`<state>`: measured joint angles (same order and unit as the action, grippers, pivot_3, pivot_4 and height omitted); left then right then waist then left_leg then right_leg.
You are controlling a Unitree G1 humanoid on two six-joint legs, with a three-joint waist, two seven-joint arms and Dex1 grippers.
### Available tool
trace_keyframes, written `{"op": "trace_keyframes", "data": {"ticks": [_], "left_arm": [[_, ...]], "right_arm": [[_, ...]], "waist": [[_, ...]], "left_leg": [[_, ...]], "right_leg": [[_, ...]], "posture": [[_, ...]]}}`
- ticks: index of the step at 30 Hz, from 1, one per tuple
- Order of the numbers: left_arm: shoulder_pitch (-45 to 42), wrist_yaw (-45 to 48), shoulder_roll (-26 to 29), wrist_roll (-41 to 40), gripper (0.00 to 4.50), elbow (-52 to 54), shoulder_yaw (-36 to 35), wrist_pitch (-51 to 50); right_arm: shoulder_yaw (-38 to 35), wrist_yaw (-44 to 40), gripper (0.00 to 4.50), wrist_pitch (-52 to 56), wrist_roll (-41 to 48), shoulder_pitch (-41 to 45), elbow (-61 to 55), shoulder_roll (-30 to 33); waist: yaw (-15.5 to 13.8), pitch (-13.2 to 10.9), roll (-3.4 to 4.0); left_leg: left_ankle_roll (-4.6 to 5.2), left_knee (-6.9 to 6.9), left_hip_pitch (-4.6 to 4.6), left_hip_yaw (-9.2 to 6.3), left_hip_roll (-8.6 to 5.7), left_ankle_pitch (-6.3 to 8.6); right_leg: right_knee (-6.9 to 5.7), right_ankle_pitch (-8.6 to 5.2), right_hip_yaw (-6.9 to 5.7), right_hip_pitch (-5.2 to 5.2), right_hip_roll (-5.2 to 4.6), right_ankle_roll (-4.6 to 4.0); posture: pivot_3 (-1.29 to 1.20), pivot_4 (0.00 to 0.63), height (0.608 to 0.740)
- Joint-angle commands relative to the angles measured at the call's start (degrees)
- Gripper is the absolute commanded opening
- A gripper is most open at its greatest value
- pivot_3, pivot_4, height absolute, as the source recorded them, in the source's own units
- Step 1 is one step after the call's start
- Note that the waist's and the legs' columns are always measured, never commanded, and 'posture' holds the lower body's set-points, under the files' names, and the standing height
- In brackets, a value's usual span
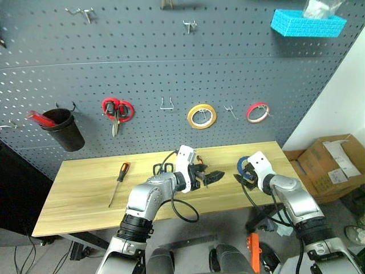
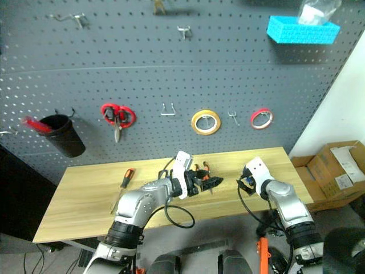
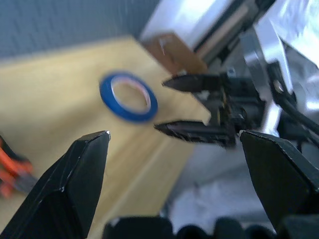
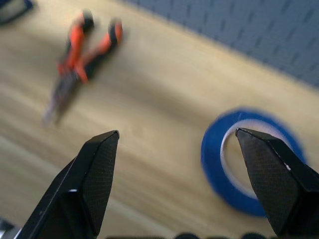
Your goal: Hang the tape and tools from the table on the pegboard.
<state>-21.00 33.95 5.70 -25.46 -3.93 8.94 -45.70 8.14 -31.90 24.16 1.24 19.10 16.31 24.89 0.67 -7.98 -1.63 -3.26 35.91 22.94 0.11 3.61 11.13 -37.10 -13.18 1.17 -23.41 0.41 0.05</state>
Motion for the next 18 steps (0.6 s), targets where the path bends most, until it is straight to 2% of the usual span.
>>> {"op": "trace_keyframes", "data": {"ticks": [1, 9, 13, 15, 18], "left_arm": [[-1.78, -0.68, -2.21, 1.42, 4.46, -2.0, 1.88, 1.51], [-2.17, -2.14, -4.02, 4.29, 4.46, -5.56, 2.49, 3.89], [-2.06, -2.41, -4.35, 4.56, 4.46, -5.12, 2.32, 3.35], [-1.91, -2.53, -4.12, 5.05, 4.46, -4.62, 2.56, 3.56], [-1.73, -2.79, -4.52, 5.24, 4.46, -4.0, 2.61, 3.24]], "right_arm": [[0.14, -2.73, 4.06, -4.27, -0.83, 4.7, 6.47, 1.02], [0.49, -4.09, 4.06, -12.05, -3.6, 12.96, 22.2, 1.07], [-0.38, -4.55, 4.06, -13.71, -3.79, 15.39, 27.69, 0.84], [-1.67, -4.08, 4.06, -13.27, -2.99, 16.68, 30.71, 0.45], [-4.53, -2.81, 4.06, -11.61, -1.15, 19.04, 36.18, -0.33]], "waist": [[0.01, -1.17, 0.06], [0.22, -5.09, 0.02], [0.32, -6.38, 0.04], [0.3, -6.89, 0.04], [0.29, -8.04, 0.03]], "left_leg": [[0.03, 0.02, 0.02, 0.0, 0.0, 0.01], [0.25, 0.03, 0.15, 0.08, 0.0, 0.14], [0.32, 0.04, 0.46, 0.07, 0.0, 0.18], [0.32, 0.07, 0.94, 0.05, 0.0, 0.18], [0.32, 0.09, 0.95, 0.06, 0.0, 0.18]], "right_leg": [[-0.01, 0.0, 0.03, 0.0, 0.01, 0.01], [0.01, 0.03, 0.13, -0.09, 0.01, 0.26], [0.03, 0.07, 0.1, -0.33, 0.0, 0.49], [0.0, 0.1, 0.08, -0.76, 0.0, 0.54], [-0.02, 0.1, 0.1, -0.77, -0.01, 0.55]], "posture": [[0.03, 0.218, 0.74], [0.03, 0.283, 0.74], [0.04, 0.307, 0.74], [0.05, 0.332, 0.74], [0.05, 0.349, 0.74]]}}
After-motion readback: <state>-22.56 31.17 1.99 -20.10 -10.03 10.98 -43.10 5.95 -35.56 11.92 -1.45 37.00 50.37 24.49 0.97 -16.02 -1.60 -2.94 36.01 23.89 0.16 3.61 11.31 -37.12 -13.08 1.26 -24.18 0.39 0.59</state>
